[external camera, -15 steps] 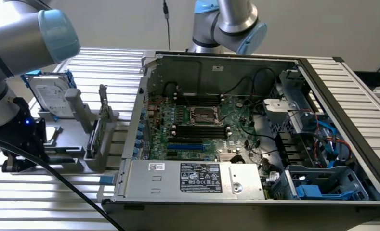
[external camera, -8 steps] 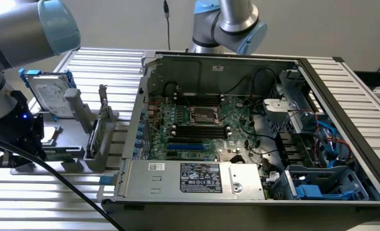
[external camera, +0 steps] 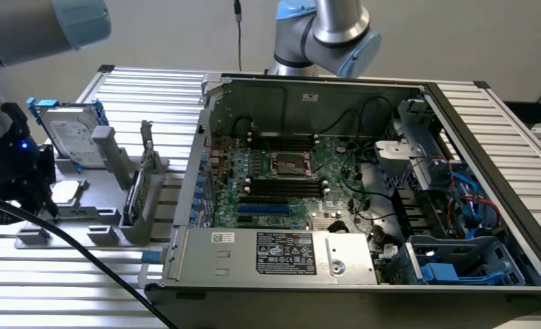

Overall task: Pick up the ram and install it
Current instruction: 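Pick up the ram and move it above insertion slot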

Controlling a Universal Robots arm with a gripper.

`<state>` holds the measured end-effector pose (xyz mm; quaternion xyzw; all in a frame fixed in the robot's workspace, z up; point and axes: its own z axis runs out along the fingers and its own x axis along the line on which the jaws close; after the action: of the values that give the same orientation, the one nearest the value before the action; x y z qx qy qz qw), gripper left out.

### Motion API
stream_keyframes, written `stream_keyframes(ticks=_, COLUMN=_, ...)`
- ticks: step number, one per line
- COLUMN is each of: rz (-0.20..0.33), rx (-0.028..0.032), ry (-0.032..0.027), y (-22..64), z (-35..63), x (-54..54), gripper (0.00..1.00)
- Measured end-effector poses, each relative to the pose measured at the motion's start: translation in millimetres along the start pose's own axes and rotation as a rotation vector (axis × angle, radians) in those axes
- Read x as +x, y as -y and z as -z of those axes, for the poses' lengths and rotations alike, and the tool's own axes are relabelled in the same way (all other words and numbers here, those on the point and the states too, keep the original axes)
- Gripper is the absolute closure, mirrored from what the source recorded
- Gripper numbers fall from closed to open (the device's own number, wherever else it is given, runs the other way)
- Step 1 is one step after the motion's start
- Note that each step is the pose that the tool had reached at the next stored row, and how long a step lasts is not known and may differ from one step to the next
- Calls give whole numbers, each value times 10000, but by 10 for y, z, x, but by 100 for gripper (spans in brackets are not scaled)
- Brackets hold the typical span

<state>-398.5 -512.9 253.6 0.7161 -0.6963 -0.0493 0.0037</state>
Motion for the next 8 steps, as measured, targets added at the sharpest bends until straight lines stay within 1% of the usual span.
stream_keyframes(ticks=4, rz=-67, rx=-29, ry=7, y=12, z=180, x=-11, gripper=85)
stream_keyframes(ticks=8, rz=-84, rx=-61, ry=8, y=62, z=368, x=-21, gripper=85)
